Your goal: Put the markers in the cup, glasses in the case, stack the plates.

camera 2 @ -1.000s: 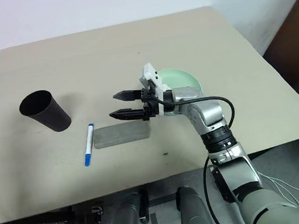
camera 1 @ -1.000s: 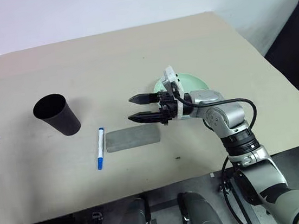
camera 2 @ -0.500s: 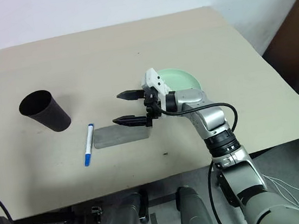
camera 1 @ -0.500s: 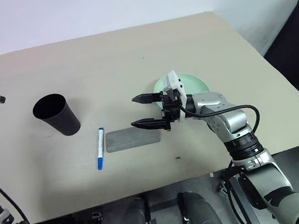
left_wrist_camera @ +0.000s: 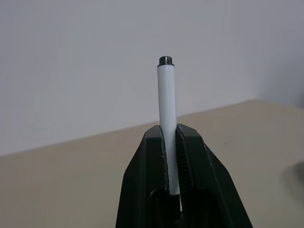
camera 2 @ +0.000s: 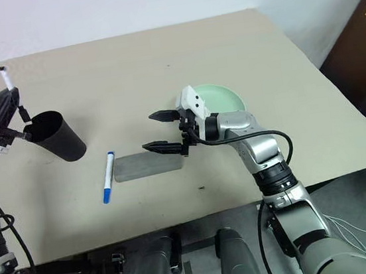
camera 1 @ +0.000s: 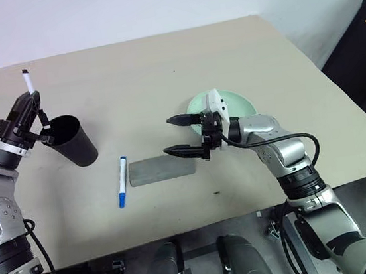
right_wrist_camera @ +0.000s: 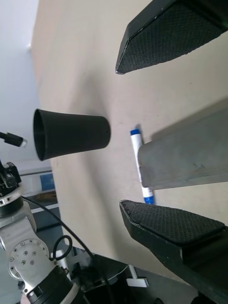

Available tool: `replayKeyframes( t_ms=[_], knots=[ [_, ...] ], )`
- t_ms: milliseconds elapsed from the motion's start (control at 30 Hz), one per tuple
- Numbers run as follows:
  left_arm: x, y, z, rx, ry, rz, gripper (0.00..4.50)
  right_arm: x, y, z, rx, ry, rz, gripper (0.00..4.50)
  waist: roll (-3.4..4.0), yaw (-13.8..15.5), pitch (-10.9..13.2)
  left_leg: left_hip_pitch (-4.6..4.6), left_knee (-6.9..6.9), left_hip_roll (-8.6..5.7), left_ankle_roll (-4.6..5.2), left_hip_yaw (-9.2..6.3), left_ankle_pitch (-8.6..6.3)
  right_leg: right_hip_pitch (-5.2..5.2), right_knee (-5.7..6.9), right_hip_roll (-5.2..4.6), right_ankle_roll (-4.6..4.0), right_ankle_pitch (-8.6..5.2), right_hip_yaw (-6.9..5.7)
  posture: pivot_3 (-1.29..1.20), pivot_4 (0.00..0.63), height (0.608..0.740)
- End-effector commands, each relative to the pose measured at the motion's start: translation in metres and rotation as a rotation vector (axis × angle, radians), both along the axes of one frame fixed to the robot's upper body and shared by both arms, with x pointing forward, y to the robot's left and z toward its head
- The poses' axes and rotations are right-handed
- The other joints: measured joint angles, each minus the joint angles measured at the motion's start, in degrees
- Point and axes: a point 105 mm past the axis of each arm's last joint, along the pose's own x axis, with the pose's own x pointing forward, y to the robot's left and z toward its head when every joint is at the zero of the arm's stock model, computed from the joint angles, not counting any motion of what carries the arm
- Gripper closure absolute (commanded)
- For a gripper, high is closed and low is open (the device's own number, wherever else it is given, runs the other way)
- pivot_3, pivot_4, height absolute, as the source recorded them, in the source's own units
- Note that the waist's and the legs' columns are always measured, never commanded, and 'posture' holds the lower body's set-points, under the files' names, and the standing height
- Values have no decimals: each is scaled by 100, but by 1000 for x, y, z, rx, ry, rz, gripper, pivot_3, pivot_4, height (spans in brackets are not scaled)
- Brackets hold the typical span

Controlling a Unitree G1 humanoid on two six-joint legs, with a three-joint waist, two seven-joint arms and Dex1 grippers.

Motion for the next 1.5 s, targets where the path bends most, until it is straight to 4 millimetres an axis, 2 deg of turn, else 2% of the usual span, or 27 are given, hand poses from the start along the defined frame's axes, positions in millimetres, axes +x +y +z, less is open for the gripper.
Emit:
replayKeyframes(
  t_ms=[33,467,633,833,900,1000,1267,1367,1500],
  knots=[
    [0,1,0,1,-13,7,4500,-4,2,13,8,-75,8,37,-1,5,0,0,2,0,0,0,0,0,0,0,0,0,0,0,150,735],
    [2,-6,-17,-44,44,-42,4500,2,5,9,-9,-92,-18,37,-1,32,0,0,3,0,0,-1,0,1,0,0,1,1,0,0,150,735],
    [1,-8,-19,-45,55,-54,2878,3,5,10,-7,-96,-22,0,-1,60,0,0,3,0,0,-1,0,1,0,0,1,1,0,0,150,735],
    [-3,-13,-16,-42,49,-85,720,2,6,8,-6,-94,-17,0,-1,122,0,0,3,1,0,-1,0,2,-1,-1,1,0,0,0,150,735],
    [-6,-16,-7,-47,18,-89,20,2,7,8,-5,-90,-14,0,-1,125,0,0,4,1,-1,-1,-1,2,-1,-2,0,0,0,0,150,735],
    [-10,-21,9,-40,-12,-103,20,3,7,9,-2,-86,-13,0,-1,122,0,-1,4,1,-1,-1,-1,2,-2,-2,0,0,0,0,150,735],
    [-30,-45,53,76,79,-132,20,12,4,12,4,-70,-22,0,-4,104,3,1,2,2,-1,-2,-1,2,-1,2,0,0,0,0,150,735],
    [-42,-60,61,57,144,-193,20,16,5,12,4,-63,-26,0,-4,102,4,1,3,3,0,-1,0,2,-1,5,0,-1,0,0,150,735],
    [-55,-76,51,75,273,-211,20,18,8,10,6,-60,-22,0,-4,98,5,3,4,3,0,-3,0,5,0,8,2,0,0,0,150,735]
  ],
)
